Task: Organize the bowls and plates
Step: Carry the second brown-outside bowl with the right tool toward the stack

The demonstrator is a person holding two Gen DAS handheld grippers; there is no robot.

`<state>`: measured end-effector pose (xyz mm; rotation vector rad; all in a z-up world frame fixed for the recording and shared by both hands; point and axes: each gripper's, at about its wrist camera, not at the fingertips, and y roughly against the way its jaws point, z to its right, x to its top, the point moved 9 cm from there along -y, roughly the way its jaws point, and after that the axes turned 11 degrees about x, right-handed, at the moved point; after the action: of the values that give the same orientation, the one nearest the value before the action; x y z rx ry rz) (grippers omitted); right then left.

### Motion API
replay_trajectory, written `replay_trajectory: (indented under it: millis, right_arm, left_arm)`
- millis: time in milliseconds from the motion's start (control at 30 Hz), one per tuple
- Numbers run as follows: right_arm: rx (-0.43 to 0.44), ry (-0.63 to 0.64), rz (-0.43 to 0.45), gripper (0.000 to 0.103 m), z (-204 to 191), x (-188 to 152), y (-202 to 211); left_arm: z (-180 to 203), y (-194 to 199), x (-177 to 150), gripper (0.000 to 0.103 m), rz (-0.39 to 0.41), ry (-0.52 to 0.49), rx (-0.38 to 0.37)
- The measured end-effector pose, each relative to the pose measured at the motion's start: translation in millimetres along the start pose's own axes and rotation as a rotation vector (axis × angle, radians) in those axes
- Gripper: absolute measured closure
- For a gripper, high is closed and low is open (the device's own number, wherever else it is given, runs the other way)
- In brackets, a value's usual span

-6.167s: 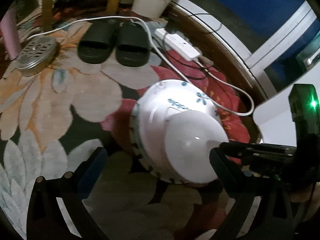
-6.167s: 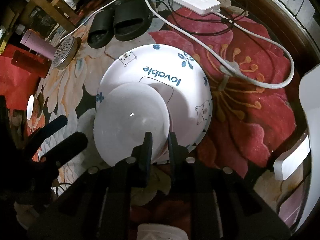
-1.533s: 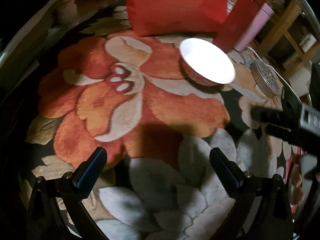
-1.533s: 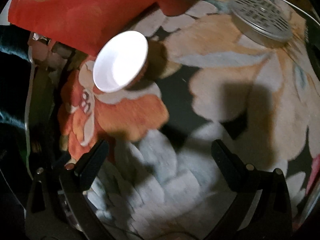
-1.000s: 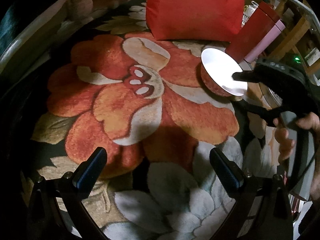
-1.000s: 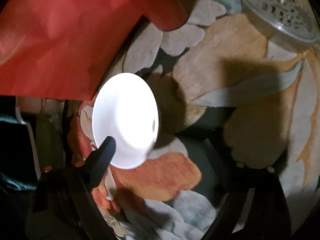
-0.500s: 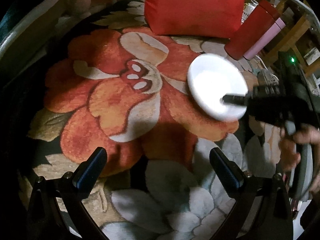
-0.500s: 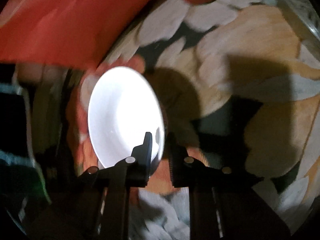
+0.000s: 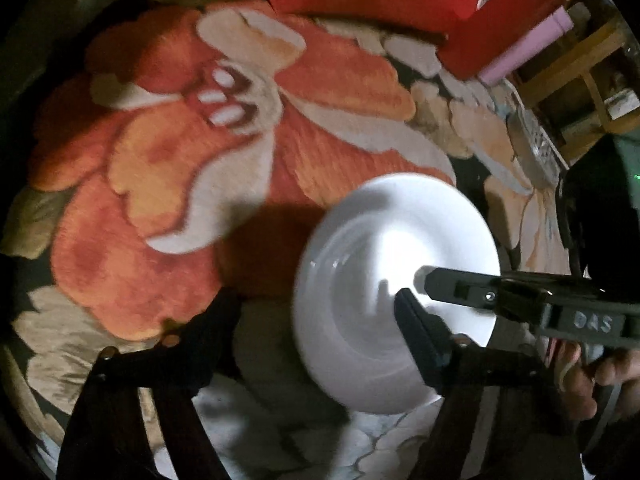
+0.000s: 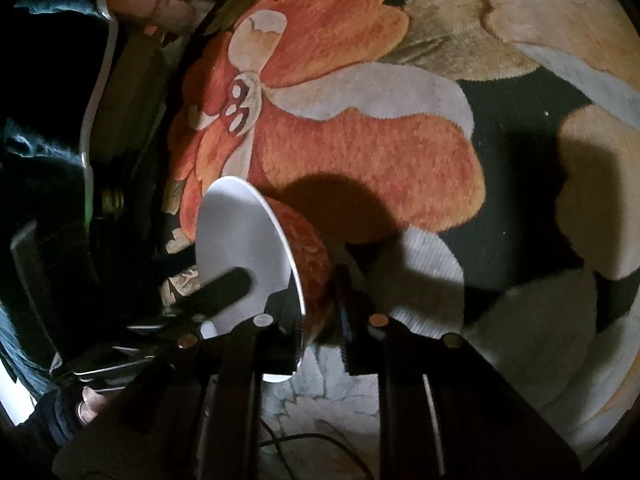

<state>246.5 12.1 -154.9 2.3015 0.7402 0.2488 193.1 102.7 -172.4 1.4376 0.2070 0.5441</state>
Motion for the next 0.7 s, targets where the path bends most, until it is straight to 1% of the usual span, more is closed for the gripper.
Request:
replay_trajectory:
  millis: [33,67,100,133,200,233,267,400,467,567,700]
  right_arm:
    - [-0.010,0.006,0.004,0.087,1,-4,5]
    - [-0.022,0.012,0.010,0.087,0,-4,3]
    - [-0.035,0.014,0.016,0.086,-1,-6,3]
    - [-0.046,0.016,0.021,0.086,-1,-5,5]
    - [-0.089,0.028,0.031,0.086,-1,-8,6]
    - [-0.112,0.032,0.035,0.086,-1,-9,4]
    - [-0.141,0.037,0.040,0.086,2,-12,5]
    - [-0.186,0.043,0.065,0.086,5,-19,7]
    - [-0.201,0.027,0.085,0.088,8,-23,13]
    - [-0.212,0.003,0.105,0.089,12,-29,25]
    - [-0.234,-0.014,0.118,0.089,18,-42,47]
  left_arm:
    - [2,1,-1,0.044,0.014,-0.017,0.026]
    - [6,1,0,0.058,0.018,-0.033,0.018]
    - [10,0,-1,0.066,0.008,-0.044,0.005]
    - [12,-2,-1,0.069,0.004,-0.058,0.024]
    - [13,2,0,0.077,0.024,-0.062,0.035]
    - [12,3,1,0.083,0.032,-0.062,0.040]
    - [13,5,1,0.087,0.038,-0.062,0.044]
    - [17,10,0,0.090,0.038,-0.075,0.005]
    - [23,13,-3,0.090,0.042,-0.096,0.004]
    - [38,17,-11,0.090,0.041,-0.129,-0.015]
    - [68,28,-22,0.090,0.048,-0.201,-0.053]
